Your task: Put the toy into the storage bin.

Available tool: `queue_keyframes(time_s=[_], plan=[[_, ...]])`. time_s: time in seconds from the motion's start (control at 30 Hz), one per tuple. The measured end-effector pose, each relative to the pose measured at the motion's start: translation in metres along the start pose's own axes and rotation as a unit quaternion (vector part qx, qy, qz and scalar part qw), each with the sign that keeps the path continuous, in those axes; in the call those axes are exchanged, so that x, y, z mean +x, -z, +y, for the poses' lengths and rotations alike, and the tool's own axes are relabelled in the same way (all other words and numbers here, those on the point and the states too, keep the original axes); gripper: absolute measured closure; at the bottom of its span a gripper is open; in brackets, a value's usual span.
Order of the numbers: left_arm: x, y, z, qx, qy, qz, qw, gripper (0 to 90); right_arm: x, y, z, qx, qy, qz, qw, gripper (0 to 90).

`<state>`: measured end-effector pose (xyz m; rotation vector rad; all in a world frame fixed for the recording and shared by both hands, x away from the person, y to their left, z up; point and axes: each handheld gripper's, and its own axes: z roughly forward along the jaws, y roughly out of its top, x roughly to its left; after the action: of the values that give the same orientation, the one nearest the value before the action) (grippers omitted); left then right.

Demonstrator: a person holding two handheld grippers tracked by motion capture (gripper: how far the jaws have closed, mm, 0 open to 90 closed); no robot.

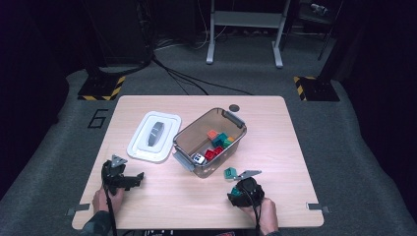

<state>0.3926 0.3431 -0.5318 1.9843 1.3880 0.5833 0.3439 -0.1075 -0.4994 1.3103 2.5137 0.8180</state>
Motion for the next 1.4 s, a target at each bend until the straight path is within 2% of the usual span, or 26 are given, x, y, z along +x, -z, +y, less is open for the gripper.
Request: queue_keyframes(time_s=[0.13,0.17,0.2,0.23,0.3,0.47,0.53,0.67,0.83,1.03,1.2,1.4], plan=[[0.0,0.0,0.0,0.0,0.0,0.0,1.0,0.0,-0.002,0.003,0.0,-0.001,-0.001,0.001,1.0,38.8],[0.0,0.0,0.0,0.0,0.0,0.0,1.0,0.0,-0.003,0.004,0.0,0.002,0.007,0.006,1.0,37.9],[0.0,0.0,0.0,0.0,0.0,0.0,1.0,0.0,-0.002,0.004,0.0,0.004,0.012,0.001,0.9999,38.3],[0.0,0.0,0.0,0.0,0.0,0.0,1.0,0.0,-0.001,0.004,-0.001,0.005,0.019,0.006,0.9998,40.0],[0.0,0.0,0.0,0.0,0.0,0.0,1.0,0.0,0.001,0.003,-0.002,0.009,0.03,-0.002,0.9995,46.2],[0.0,0.0,0.0,0.0,0.0,0.0,1.0,0.0,0.002,0.001,-0.004,0.004,0.028,-0.003,0.9996,50.7],[0.0,0.0,0.0,0.0,0.0,0.0,1.0,0.0,0.002,0.001,-0.004,0.003,0.029,0.0,0.9996,58.5],[0.0,0.0,0.0,0.0,0.001,0.0,1.0,0.0,0.001,0.002,-0.004,-0.002,0.028,-0.003,0.9996,58.8],[0.0,0.0,0.0,0.0,0.0,0.0,1.0,0.0,-0.002,0.008,-0.003,-0.017,0.014,0.007,0.9997,59.0],[0.0,0.0,0.0,0.0,0.0,0.0,1.0,0.0,-0.008,0.018,0.003,-0.035,0.0,0.008,0.9993,59.0],[0.0,0.0,0.0,0.0,0.001,-0.001,1.0,0.0,-0.014,0.027,0.012,-0.053,-0.015,0.005,0.9985,59.0],[0.0,0.0,0.0,0.0,0.0,0.0,1.0,0.0,-0.025,0.039,0.023,-0.063,-0.024,-0.006,0.9977,59.0]])
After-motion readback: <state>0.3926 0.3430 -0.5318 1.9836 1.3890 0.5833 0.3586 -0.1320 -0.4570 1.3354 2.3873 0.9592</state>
